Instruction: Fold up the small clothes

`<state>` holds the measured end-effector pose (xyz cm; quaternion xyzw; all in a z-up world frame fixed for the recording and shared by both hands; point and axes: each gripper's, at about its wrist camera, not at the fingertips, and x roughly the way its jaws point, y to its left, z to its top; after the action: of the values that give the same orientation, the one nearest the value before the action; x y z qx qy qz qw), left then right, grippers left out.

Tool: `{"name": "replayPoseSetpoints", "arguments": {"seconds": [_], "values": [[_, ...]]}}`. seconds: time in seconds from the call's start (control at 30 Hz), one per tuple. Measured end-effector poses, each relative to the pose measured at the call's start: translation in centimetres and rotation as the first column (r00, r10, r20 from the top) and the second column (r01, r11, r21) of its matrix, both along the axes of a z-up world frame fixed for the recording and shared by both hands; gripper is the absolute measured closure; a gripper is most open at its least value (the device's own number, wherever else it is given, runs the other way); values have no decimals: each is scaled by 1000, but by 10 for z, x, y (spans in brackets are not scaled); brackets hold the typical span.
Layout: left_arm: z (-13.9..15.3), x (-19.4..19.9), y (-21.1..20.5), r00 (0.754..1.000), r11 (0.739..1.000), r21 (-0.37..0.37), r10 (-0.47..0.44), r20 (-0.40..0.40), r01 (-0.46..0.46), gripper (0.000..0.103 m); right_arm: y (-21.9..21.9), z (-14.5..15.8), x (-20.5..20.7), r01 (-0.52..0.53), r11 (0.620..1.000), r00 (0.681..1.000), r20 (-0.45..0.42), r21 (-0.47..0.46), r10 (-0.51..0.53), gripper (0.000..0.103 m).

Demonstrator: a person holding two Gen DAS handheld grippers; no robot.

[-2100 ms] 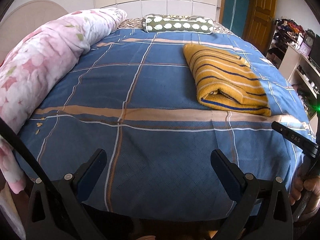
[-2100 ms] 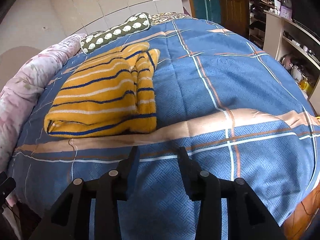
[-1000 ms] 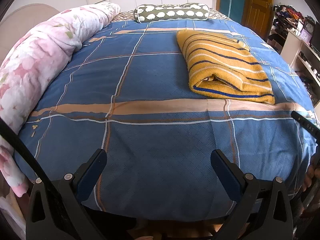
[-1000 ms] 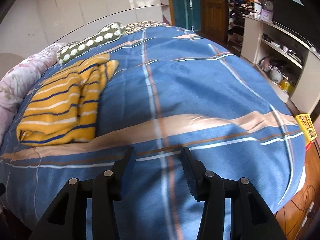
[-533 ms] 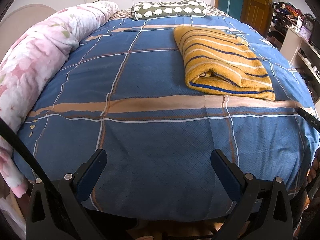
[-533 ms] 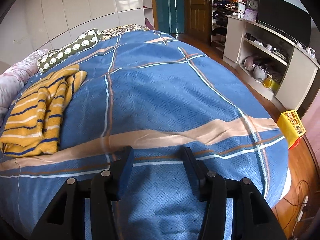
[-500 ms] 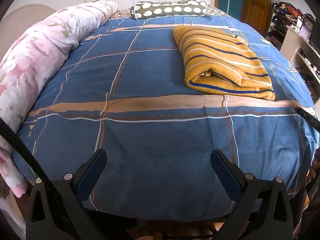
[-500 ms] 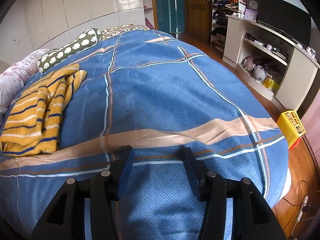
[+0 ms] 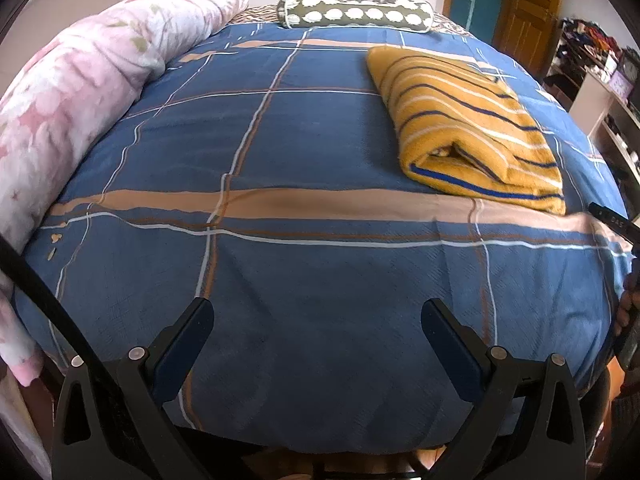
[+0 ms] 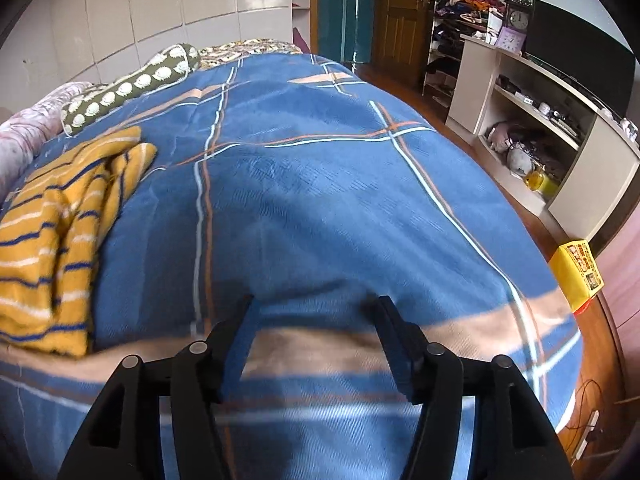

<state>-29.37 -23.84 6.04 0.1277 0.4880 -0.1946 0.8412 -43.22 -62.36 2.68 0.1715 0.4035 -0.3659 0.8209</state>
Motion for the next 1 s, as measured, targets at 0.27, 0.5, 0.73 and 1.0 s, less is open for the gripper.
{"name": "replayPoseSetpoints", "arguments": {"seconds": [0.27, 0.5, 0.73, 1.0], "values": [[0, 35, 33, 993, 992, -26, 120, -2, -120, 0, -24, -9, 27, 27, 1000, 999, -20, 1, -27, 13], [-7, 48, 53, 983, 982, -50, 180, -32, -181, 0, -32, -13, 27, 39, 999, 999, -5, 24, -39, 3], [-2, 40, 56, 984, 982, -62, 176, -18, -177, 0, -32, -13, 25, 44, 999, 999, -2, 19, -44, 3], [16, 20, 55, 988, 986, -68, 155, 24, -153, 0, 18, 47, 40, -72, 997, 982, 179, 35, 64, 36]]}}
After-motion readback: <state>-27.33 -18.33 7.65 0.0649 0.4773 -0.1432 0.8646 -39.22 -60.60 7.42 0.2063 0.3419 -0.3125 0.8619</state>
